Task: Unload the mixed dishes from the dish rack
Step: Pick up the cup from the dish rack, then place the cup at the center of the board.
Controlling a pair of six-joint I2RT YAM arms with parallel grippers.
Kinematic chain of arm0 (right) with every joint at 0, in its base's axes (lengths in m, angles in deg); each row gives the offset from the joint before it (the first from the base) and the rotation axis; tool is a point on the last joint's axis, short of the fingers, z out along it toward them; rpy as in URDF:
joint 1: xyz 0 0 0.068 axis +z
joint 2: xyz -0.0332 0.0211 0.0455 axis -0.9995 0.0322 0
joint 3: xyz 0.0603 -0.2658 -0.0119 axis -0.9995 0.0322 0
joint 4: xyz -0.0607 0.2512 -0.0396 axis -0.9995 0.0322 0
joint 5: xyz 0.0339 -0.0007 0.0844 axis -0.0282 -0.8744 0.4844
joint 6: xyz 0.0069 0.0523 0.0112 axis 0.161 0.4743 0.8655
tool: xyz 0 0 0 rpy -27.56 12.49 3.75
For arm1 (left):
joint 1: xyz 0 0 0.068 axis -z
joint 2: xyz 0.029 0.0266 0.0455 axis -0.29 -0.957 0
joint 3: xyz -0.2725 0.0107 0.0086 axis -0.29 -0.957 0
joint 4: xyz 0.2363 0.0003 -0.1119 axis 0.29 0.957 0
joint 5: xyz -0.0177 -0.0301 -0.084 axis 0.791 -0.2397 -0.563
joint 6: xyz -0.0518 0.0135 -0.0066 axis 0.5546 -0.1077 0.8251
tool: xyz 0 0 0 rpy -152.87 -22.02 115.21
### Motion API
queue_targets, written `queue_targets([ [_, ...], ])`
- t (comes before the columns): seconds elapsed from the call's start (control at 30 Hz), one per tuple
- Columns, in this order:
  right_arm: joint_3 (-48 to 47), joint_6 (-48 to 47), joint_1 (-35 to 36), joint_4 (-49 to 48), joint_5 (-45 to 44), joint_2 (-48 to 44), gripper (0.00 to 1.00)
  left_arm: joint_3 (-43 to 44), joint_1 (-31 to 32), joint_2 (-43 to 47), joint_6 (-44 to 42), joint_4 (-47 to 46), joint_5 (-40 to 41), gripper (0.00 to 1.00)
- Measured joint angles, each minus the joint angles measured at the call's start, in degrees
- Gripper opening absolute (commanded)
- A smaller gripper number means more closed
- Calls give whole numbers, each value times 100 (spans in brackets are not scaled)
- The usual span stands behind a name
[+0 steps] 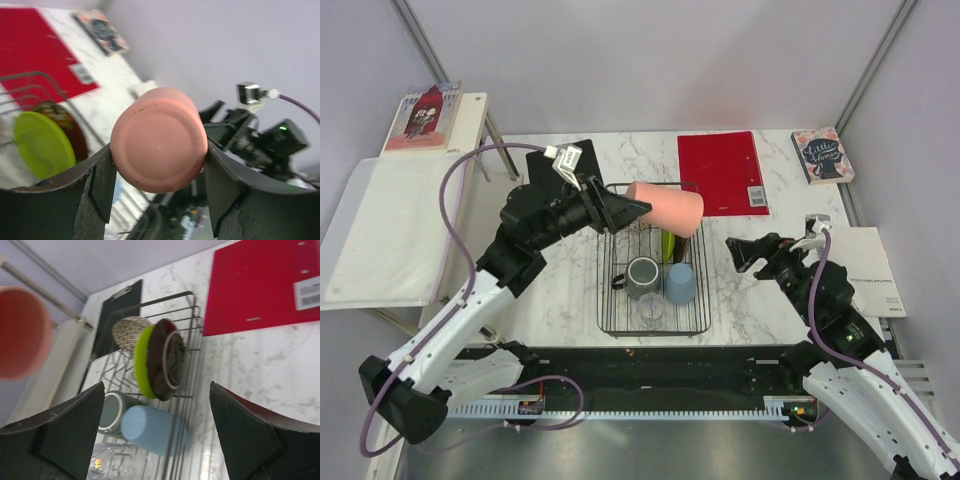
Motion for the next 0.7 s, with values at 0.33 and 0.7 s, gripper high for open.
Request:
queue_targets([
  [0.33, 293, 378, 0, -1062, 1318, -302, 84, -881, -302, -1375, 2704, -4142, -2404, 2],
  [0.7, 293, 501, 0, -2127, 1670, -295, 81, -1038, -334, -1838, 3762, -5895, -2863, 2],
])
